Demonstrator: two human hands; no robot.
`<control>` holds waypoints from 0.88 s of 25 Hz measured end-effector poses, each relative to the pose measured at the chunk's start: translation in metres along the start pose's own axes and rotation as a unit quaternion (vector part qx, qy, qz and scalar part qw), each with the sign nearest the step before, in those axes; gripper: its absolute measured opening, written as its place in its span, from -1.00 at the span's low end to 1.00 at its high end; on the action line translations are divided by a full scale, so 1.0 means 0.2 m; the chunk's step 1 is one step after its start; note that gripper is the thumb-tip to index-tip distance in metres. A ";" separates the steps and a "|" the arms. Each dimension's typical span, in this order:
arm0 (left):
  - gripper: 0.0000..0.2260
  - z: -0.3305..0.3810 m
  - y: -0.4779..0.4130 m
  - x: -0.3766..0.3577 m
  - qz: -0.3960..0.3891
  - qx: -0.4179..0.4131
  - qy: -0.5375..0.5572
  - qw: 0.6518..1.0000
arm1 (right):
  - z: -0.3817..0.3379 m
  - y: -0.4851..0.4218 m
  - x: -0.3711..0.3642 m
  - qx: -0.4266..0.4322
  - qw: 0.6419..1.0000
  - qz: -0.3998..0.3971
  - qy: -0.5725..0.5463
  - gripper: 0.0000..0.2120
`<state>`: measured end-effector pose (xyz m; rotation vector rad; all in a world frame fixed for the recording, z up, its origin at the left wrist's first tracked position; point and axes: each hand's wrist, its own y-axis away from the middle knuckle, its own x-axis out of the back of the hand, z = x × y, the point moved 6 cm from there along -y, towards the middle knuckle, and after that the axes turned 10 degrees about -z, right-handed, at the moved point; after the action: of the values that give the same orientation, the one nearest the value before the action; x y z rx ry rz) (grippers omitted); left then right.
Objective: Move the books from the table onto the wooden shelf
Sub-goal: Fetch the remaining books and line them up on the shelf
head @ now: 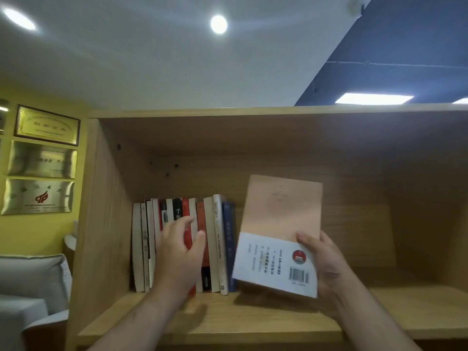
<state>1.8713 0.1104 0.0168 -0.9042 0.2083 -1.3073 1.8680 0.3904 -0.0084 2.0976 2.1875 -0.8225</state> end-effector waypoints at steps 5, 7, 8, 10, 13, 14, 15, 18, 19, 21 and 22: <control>-0.27 -0.23 0.00 -0.02 -0.086 0.050 -0.187 0.977 | -0.05 0.04 -0.04 0.073 0.942 0.116 0.308 -0.83; -0.28 -0.24 -0.01 -0.06 -0.118 0.046 -0.185 0.975 | -0.01 -0.01 -0.16 0.092 0.931 0.118 0.334 -0.86; -0.28 -0.25 -0.01 -0.07 -0.127 0.045 -0.195 0.971 | 0.02 -0.04 -0.22 0.088 0.927 0.106 0.348 -0.85; -0.28 -0.26 -0.02 -0.07 -0.132 0.042 -0.205 0.969 | 0.10 -0.10 -0.33 0.067 0.920 0.064 0.380 -0.79; -0.29 -0.28 -0.02 -0.07 -0.136 0.044 -0.193 0.971 | 0.18 -0.16 -0.43 0.057 0.915 0.025 0.399 -0.70; -0.30 -0.28 -0.02 -0.07 -0.139 0.041 -0.192 0.971 | 0.20 -0.17 -0.44 0.052 0.917 0.013 0.396 -0.73; -0.30 -0.28 -0.02 -0.07 -0.141 0.037 -0.192 0.971 | 0.22 -0.18 -0.44 0.041 0.922 0.000 0.385 -0.76; -0.31 -0.27 0.00 -0.07 -0.142 0.032 -0.188 0.971 | 0.28 -0.17 -0.39 -0.032 0.936 -0.059 0.347 -0.64; -0.31 -0.26 0.00 -0.07 -0.134 0.028 -0.193 0.971 | 0.31 -0.16 -0.37 -0.071 0.939 -0.081 0.327 -0.57; -0.36 -0.24 0.00 -0.05 -0.102 0.007 -0.202 0.974 | 0.36 -0.12 -0.37 -0.148 0.944 -0.112 0.274 -0.57; -0.39 -0.22 0.00 -0.05 -0.088 -0.004 -0.191 0.978 | 0.38 -0.11 -0.37 -0.168 0.948 -0.118 0.245 -0.61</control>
<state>1.8416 0.0986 -0.0145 -1.1823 -0.1700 -1.2668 1.8297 0.2937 -0.0393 2.0487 2.6083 0.1078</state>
